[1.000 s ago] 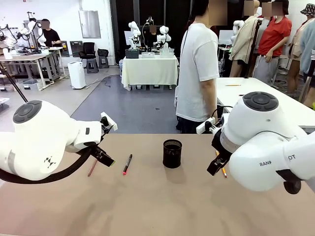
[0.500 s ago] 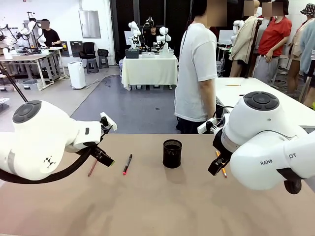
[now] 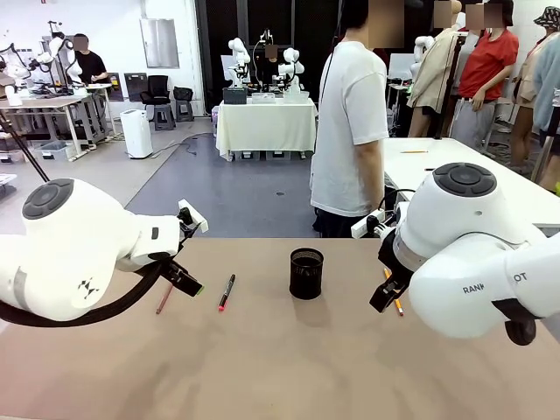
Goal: Place the pens into the pen holder.
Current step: Pick up a writing instrument from the table and place it into the Pen holder.
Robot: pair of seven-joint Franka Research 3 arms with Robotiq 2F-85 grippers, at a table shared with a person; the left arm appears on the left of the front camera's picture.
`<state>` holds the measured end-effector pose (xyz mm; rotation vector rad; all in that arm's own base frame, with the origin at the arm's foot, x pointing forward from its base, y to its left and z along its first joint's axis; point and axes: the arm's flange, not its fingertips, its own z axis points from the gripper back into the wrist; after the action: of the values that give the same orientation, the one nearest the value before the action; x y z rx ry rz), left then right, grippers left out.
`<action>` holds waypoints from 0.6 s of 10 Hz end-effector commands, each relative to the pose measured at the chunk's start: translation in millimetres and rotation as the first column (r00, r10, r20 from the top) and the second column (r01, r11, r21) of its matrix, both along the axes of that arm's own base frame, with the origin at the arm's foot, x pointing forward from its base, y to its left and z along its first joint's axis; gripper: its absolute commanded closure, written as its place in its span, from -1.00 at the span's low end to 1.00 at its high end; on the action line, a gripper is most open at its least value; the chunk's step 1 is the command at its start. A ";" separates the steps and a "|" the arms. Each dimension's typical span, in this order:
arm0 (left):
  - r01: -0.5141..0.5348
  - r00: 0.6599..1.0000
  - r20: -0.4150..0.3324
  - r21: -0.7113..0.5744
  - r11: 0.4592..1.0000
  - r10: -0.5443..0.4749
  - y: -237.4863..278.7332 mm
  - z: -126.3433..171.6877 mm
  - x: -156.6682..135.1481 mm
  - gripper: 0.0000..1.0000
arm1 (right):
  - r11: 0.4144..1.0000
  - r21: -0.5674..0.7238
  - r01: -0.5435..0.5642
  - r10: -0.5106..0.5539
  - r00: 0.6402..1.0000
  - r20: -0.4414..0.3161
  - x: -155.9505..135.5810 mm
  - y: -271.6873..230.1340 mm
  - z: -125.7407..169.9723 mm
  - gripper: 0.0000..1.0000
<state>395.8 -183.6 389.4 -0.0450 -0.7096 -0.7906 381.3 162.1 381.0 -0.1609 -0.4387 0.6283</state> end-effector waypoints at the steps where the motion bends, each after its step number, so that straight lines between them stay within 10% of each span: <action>1: 0.026 0.999 -0.046 0.056 0.998 -0.024 -3.6 2.5 2.5 -1.00 | 1.000 0.000 0.000 0.000 1.000 0.000 0.0 0.0 0.0 -1.00; 6: 0.325 0.916 -0.174 -0.206 0.923 -0.362 10.8 65.5 1.3 -1.00 | 0.953 0.255 -0.166 0.172 0.985 -0.002 11.9 14.4 46.4 -1.00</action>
<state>377.8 -203.4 450.6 -0.3514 -0.5791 -1.0318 390.8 194.2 404.9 0.0466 -0.4888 0.6990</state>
